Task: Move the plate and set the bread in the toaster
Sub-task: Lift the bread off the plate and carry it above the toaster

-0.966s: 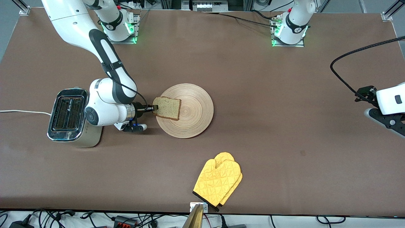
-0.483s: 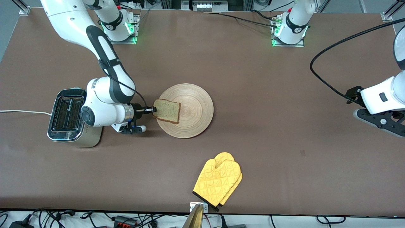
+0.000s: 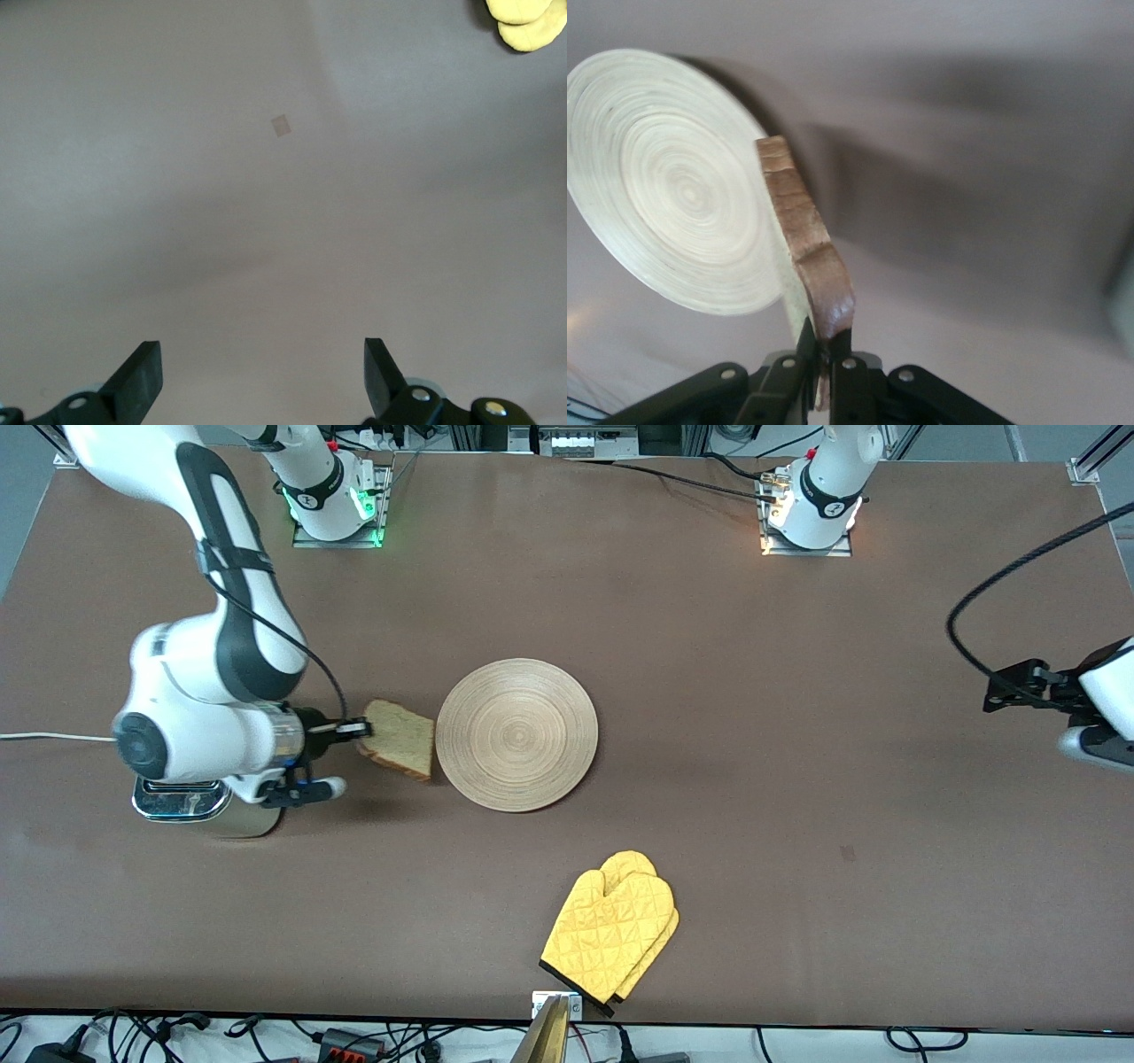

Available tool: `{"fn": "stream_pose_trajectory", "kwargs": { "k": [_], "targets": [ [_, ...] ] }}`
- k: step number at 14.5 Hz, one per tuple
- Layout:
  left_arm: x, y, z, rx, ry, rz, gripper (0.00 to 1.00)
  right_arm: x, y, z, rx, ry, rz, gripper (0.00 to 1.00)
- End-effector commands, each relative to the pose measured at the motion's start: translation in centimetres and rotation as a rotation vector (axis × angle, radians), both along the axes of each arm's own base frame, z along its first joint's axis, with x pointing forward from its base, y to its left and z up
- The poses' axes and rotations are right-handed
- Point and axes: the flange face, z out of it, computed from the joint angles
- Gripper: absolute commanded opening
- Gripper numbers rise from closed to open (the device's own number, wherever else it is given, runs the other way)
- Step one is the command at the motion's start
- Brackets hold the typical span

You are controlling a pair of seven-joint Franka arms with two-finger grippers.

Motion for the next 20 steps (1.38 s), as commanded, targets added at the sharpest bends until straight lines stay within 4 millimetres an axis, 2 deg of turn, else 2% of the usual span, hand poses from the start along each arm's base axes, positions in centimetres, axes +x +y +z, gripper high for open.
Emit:
{"fn": "stream_pose_trajectory", "kwargs": {
  "k": [1, 4, 7, 9, 10, 11, 13, 17, 20],
  "targets": [
    [-2.5, -0.6, 0.6, 0.007, -0.008, 0.082, 1.00, 0.4, -3.8, 6.3, -0.147, 0.007, -0.015, 0.00],
    [-3.9, -1.4, 0.3, 0.036, 0.007, 0.229, 1.00, -0.1, -6.6, 10.5, -0.323, 0.013, 0.028, 0.00],
    [-5.5, -2.2, -0.6, 0.037, 0.009, 0.225, 1.00, 0.0, -8.9, 11.6, -0.483, 0.003, 0.111, 0.00],
    [-7.8, -2.8, -1.3, 0.046, -0.022, 0.224, 1.00, 0.2, -10.7, 13.1, -0.545, -0.007, 0.151, 0.00],
    [-9.1, -3.0, -1.8, 0.055, -0.038, 0.222, 1.00, 0.3, -12.5, 13.7, -0.554, -0.008, 0.127, 0.00],
    [-9.9, -3.2, -2.1, 0.060, -0.053, 0.221, 1.00, 0.3, -13.2, 13.7, -0.562, -0.003, 0.118, 0.00],
    [-9.7, -3.0, -2.1, 0.056, -0.065, 0.222, 1.00, 0.5, -14.4, 13.4, -0.601, 0.009, 0.098, 0.00],
    [-8.3, -2.9, -0.9, 0.045, -0.092, 0.217, 1.00, 1.0, -14.0, 10.9, -0.656, 0.036, 0.025, 0.00],
    [-8.1, -2.9, -0.8, 0.044, -0.094, 0.216, 1.00, 1.4, -13.8, 9.4, -0.669, 0.054, 0.006, 0.00]
  ]
}}
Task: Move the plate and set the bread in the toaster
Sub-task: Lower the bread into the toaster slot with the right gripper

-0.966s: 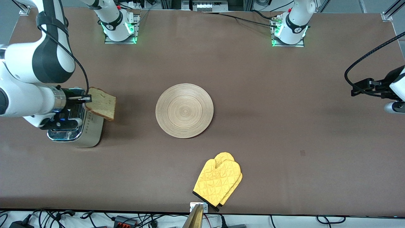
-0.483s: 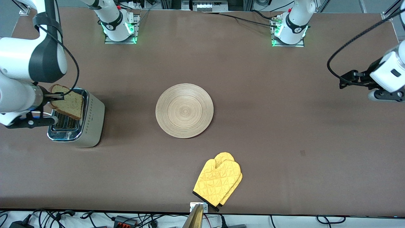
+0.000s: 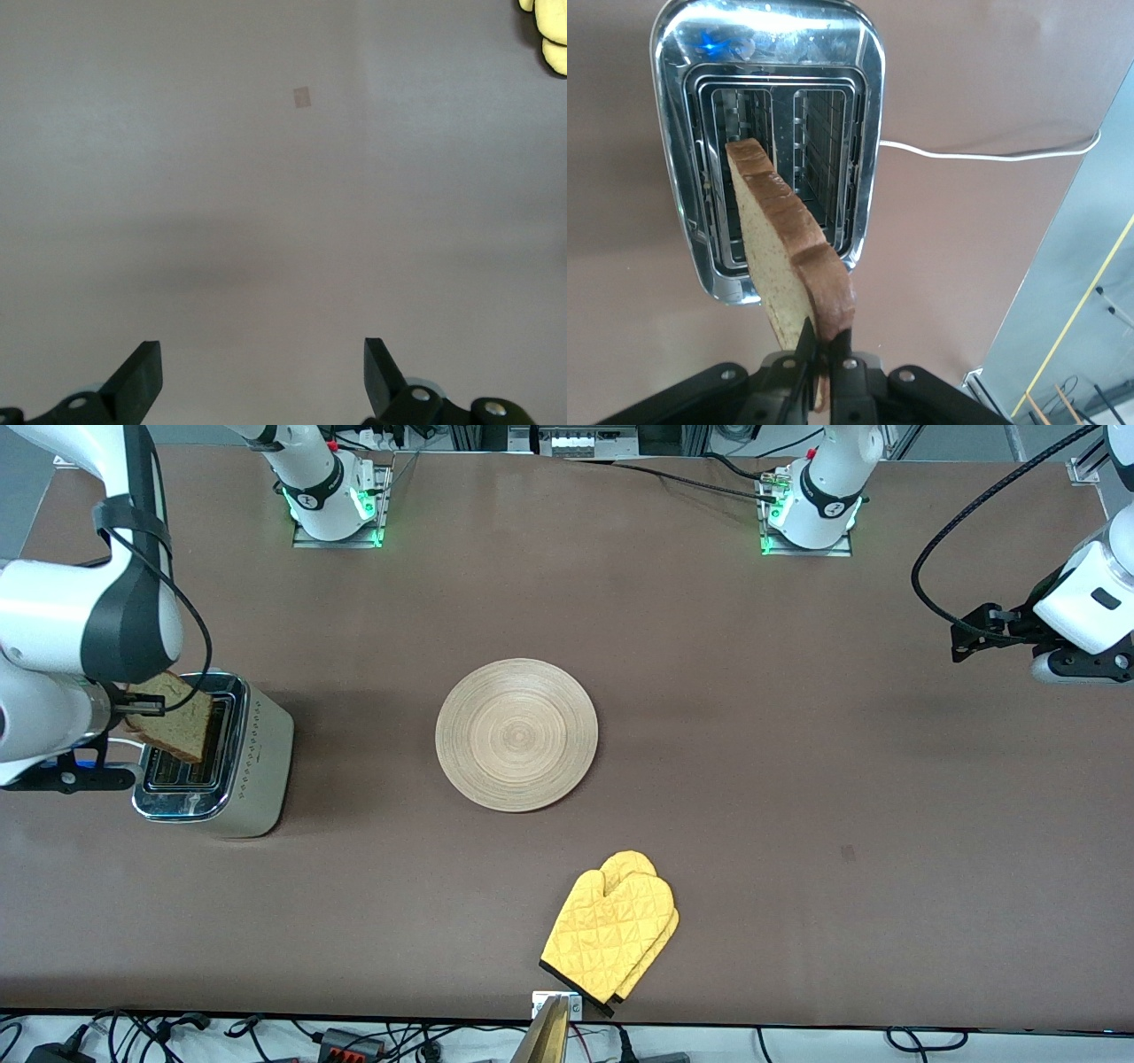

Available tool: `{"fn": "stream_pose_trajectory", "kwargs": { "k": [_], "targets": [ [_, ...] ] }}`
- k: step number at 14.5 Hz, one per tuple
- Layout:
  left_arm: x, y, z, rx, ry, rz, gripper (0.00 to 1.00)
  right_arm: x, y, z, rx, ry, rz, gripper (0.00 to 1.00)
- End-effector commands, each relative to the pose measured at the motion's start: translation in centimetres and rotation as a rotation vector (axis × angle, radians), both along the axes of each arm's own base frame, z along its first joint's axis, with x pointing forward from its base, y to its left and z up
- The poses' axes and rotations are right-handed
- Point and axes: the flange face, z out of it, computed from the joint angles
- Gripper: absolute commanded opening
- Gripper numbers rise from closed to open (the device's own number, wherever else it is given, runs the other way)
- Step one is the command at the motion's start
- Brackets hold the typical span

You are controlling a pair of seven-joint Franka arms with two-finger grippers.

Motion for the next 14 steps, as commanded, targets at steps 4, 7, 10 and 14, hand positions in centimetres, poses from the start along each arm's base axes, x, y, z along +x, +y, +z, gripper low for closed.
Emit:
{"fn": "stream_pose_trajectory", "kwargs": {
  "k": [4, 7, 10, 14],
  "targets": [
    [2.0, -0.3, 1.7, -0.034, -0.047, 0.004, 1.00, 0.9, -0.1, -1.0, -0.026, -0.007, -0.018, 0.00],
    [2.5, 0.0, 1.7, -0.036, -0.048, 0.009, 1.00, 1.6, 0.0, -0.6, -0.021, -0.058, 0.006, 0.00],
    [2.2, 0.1, 1.3, -0.036, -0.026, 0.011, 1.00, 1.6, 0.1, -0.6, -0.021, -0.059, 0.003, 0.00],
    [1.8, 0.1, 1.4, -0.035, 0.009, 0.017, 1.00, 1.4, 0.3, -1.0, 0.003, -0.042, -0.005, 0.00]
  ]
}}
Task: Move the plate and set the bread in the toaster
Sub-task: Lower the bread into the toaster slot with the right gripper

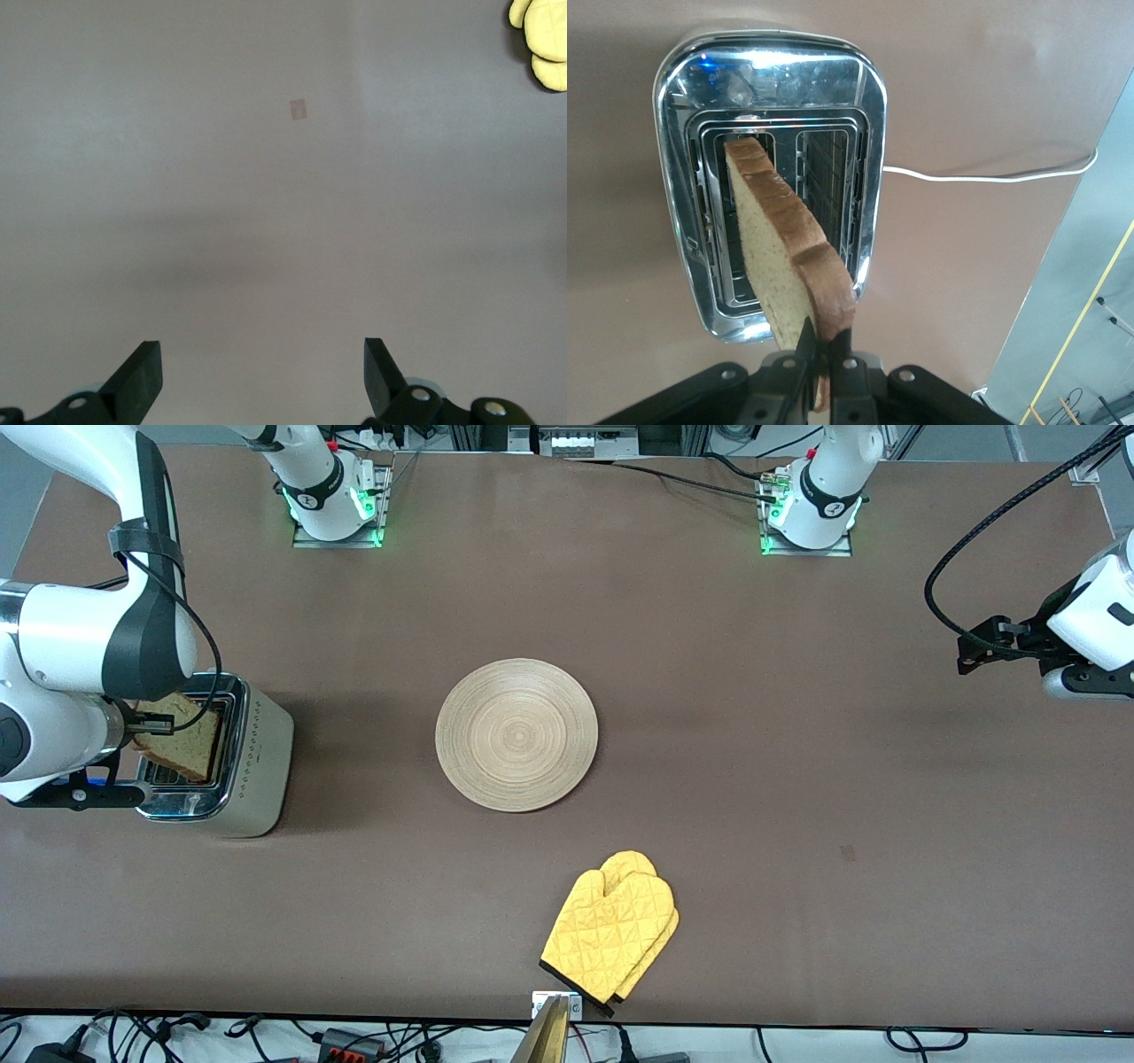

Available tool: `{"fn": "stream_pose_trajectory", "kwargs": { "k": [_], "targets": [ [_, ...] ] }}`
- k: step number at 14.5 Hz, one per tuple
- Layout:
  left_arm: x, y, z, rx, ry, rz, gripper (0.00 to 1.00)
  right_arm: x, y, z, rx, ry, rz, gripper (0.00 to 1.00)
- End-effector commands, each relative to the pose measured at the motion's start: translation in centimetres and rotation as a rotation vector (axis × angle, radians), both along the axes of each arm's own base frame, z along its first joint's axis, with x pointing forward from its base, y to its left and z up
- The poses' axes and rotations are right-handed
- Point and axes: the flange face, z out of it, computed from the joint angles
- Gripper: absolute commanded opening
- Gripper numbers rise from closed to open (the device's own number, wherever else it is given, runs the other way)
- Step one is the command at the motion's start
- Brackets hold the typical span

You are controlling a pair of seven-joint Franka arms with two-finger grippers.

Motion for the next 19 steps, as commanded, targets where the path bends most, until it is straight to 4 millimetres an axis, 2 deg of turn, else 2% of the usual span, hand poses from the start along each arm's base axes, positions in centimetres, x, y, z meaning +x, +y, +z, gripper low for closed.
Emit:
{"fn": "stream_pose_trajectory", "kwargs": {
  "k": [1, 3, 8, 9, 11, 14, 16, 19],
  "targets": [
    [0.1, -0.2, 0.8, -0.020, 0.003, 0.012, 1.00, 0.1, 0.2, -0.2, 0.008, 0.005, -0.016, 0.00],
    [0.0, -0.4, 0.6, -0.024, 0.015, 0.013, 1.00, -0.1, 0.1, -0.7, 0.025, 0.023, -0.022, 0.00],
    [-0.9, -0.1, 0.6, -0.020, 0.053, 0.019, 1.00, -0.7, 0.1, -0.7, 0.027, 0.056, -0.039, 0.00],
    [-1.4, 0.1, 0.6, -0.016, 0.055, 0.023, 1.00, -0.7, 0.1, -0.9, 0.026, 0.060, -0.041, 0.00],
    [-3.2, -0.8, 0.8, -0.005, 0.056, 0.014, 1.00, -0.7, 0.3, -1.2, 0.025, 0.065, -0.038, 0.00],
    [-3.1, -2.2, 1.6, -0.007, 0.006, 0.027, 1.00, -0.4, 0.2, -1.6, 0.024, 0.055, -0.033, 0.00],
    [-3.3, -1.8, 1.7, -0.041, 0.008, 0.100, 1.00, -0.2, 0.2, -1.8, 0.023, 0.051, -0.026, 0.00],
    [-2.9, -1.3, 1.4, -0.048, 0.007, 0.103, 1.00, 0.0, 0.4, -2.1, 0.024, 0.047, -0.021, 0.00]
  ]
}}
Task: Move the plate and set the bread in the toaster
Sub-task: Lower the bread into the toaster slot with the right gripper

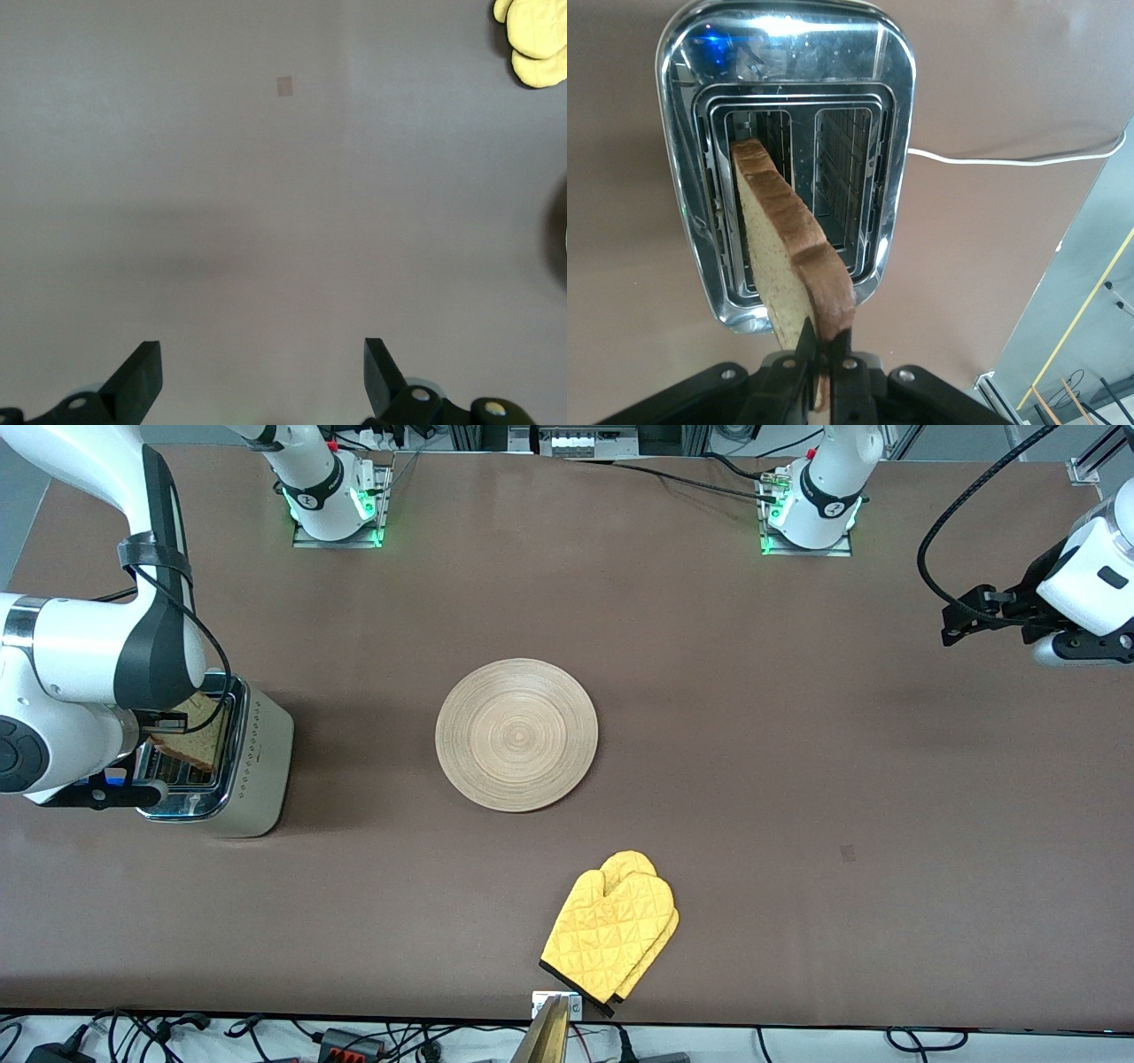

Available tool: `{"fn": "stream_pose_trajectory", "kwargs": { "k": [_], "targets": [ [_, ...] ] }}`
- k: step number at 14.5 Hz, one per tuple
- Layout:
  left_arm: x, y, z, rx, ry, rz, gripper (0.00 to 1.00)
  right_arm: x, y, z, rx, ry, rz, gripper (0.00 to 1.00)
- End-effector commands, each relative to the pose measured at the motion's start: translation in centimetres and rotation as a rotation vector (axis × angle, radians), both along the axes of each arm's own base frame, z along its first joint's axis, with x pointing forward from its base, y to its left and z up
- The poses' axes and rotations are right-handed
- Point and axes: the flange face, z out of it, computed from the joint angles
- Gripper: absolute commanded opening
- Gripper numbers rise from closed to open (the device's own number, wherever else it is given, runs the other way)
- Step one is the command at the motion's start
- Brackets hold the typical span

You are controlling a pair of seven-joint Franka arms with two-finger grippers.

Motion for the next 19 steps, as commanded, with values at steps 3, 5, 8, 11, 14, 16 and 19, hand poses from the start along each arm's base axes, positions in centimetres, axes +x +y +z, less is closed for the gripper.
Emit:
{"fn": "stream_pose_trajectory", "kwargs": {
  "k": [3, 5, 8, 11, 14, 16, 19],
  "targets": [
    [0.2, 0.6, -0.9, -0.024, 0.005, 0.029, 1.00, 0.5, 0.3, -0.6, 0.012, -0.021, 0.009, 0.00],
    [0.2, 0.3, -0.9, -0.026, 0.005, 0.025, 1.00, 0.6, 0.1, -1.4, 0.014, -0.013, 0.012, 0.00],
    [0.2, 0.3, -0.9, -0.025, 0.007, 0.032, 1.00, 0.7, 0.2, -2.6, 0.015, 0.001, 0.014, 0.00],
    [0.2, 0.1, -0.8, -0.025, 0.007, 0.031, 1.00, 0.9, 0.1, -3.4, 0.044, -0.001, 0.002, 0.18],
    [0.2, 0.0, -0.8, -0.033, 0.009, 0.031, 1.00, 0.9, -0.5, -2.5, 0.069, -0.023, -0.031, 1.00],
    [0.2, 0.0, -0.8, -0.047, 0.010, 0.033, 1.00, 0.8, 0.0, -1.0, 0.072, -0.046, -0.025, 1.00],
    [0.2, -0.1, -0.8, -0.047, 0.010, 0.031, 1.00, 1.0, 0.1, 2.0, 0.090, -0.105, -0.009, 1.00]
  ]
}}
